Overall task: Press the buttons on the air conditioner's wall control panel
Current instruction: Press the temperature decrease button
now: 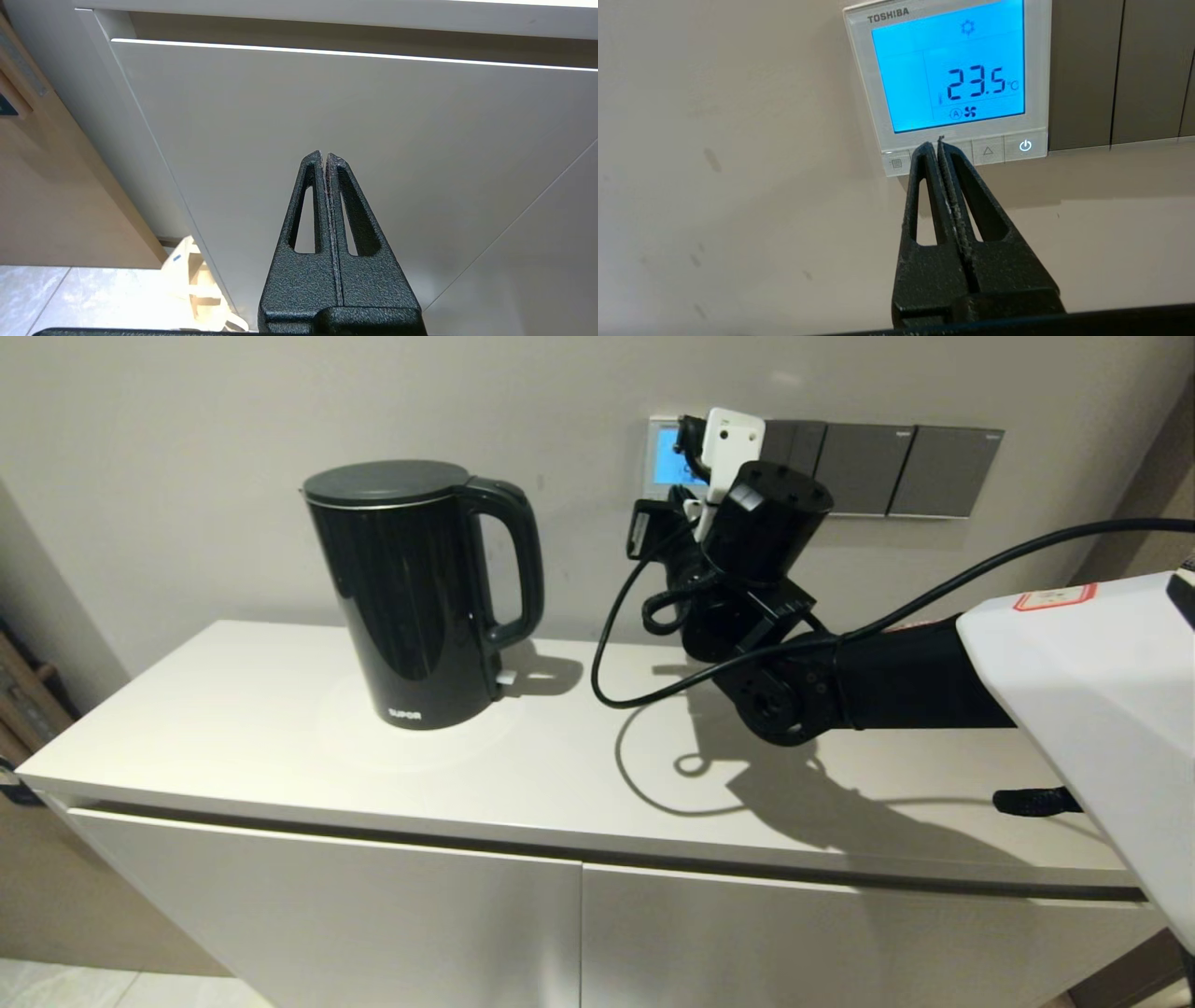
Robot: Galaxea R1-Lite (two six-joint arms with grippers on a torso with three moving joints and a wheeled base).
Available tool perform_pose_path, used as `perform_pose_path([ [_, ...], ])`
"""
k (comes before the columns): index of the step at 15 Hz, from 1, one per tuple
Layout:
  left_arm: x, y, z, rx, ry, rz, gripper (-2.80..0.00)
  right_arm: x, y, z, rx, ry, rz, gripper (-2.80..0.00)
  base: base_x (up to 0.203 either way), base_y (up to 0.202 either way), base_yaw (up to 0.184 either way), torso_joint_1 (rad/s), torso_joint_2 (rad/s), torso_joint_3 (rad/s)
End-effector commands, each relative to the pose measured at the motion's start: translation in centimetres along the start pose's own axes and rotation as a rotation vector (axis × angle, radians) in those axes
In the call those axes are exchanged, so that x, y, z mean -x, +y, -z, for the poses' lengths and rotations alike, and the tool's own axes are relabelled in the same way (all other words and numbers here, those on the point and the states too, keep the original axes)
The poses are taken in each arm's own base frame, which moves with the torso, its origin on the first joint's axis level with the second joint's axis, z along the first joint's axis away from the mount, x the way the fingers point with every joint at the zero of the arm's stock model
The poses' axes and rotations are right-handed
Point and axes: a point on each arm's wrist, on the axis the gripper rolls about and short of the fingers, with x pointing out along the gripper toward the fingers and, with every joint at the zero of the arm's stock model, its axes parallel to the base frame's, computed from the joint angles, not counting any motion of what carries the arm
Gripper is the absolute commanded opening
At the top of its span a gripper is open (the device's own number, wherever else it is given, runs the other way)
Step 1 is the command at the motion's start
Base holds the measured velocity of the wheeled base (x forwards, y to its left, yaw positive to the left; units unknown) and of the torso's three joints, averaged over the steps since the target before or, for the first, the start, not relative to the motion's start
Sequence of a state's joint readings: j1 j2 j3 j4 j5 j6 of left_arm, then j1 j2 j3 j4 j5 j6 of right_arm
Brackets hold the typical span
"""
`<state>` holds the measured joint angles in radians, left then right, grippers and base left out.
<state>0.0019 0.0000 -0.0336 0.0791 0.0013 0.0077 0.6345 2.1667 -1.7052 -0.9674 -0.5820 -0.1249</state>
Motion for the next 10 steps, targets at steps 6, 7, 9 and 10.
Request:
perform_pose_path([
  [6,0.0,0.0,0.0,0.0,0.002,-0.001,-2.8,-0.6,-0.3,1.1,0.015,0.008,0.014,-2.8,0.0,0.0,0.0,0.0,0.0,0.0],
  [7,0.0,0.0,0.0,0.0,0.002,-0.001,-2.8,-0.7,-0.4,1.2,0.017,0.009,0.017,-2.8,0.0,0.0,0.0,0.0,0.0,0.0],
  [9,0.0,0.0,0.0,0.0,0.002,0.0,-2.8,-0.7,-0.4,1.2,0.018,0.01,0.018,-2.8,0.0,0.0,0.0,0.0,0.0,0.0],
  [10,0.0,0.0,0.0,0.0,0.002,-0.001,-2.8,-0.7,-0.4,1.2,0.019,0.009,0.018,-2.8,0.0,0.0,0.0,0.0,0.0,0.0],
])
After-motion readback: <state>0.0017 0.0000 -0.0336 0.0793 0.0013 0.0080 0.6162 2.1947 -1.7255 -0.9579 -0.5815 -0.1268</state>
